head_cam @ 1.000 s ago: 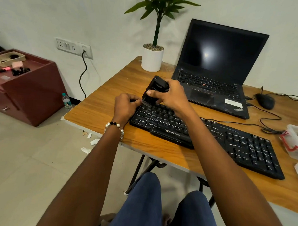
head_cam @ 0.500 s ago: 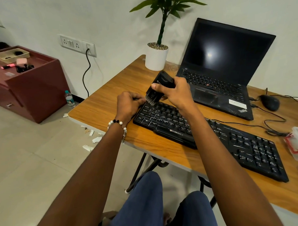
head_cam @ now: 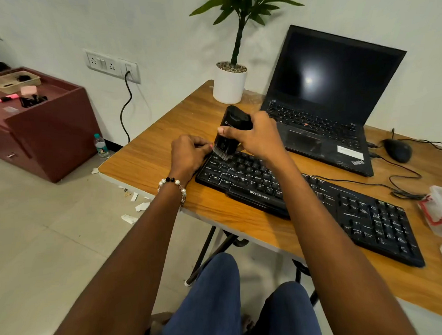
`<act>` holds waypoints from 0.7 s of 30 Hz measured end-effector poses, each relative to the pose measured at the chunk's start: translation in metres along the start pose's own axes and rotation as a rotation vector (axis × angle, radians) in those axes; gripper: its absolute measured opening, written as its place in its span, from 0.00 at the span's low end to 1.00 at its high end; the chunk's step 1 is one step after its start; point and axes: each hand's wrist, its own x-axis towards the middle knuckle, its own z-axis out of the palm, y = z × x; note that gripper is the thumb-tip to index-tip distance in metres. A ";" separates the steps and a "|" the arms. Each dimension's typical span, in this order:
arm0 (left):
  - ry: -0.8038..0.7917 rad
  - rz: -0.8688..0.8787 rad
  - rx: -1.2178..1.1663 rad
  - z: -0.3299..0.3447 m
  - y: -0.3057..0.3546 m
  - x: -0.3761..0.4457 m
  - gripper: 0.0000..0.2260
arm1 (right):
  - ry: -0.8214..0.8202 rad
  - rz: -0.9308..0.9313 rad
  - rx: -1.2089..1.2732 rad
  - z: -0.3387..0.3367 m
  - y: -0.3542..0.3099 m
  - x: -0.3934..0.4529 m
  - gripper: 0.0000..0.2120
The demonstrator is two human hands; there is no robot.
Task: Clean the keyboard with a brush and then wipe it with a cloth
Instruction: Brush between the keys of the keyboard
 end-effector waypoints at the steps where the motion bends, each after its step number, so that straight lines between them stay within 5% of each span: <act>1: -0.003 -0.004 -0.007 0.000 0.000 -0.001 0.05 | 0.007 0.007 -0.017 0.005 0.003 0.000 0.21; 8: -0.020 0.019 -0.003 0.000 0.001 -0.001 0.06 | -0.156 0.110 0.034 -0.007 0.012 0.004 0.20; 15: -0.015 0.039 0.017 0.001 -0.001 -0.001 0.06 | 0.097 0.050 -0.049 0.011 0.014 0.003 0.20; 21: -0.012 0.049 0.035 0.001 0.000 -0.001 0.06 | -0.183 0.059 -0.087 0.004 -0.004 0.005 0.12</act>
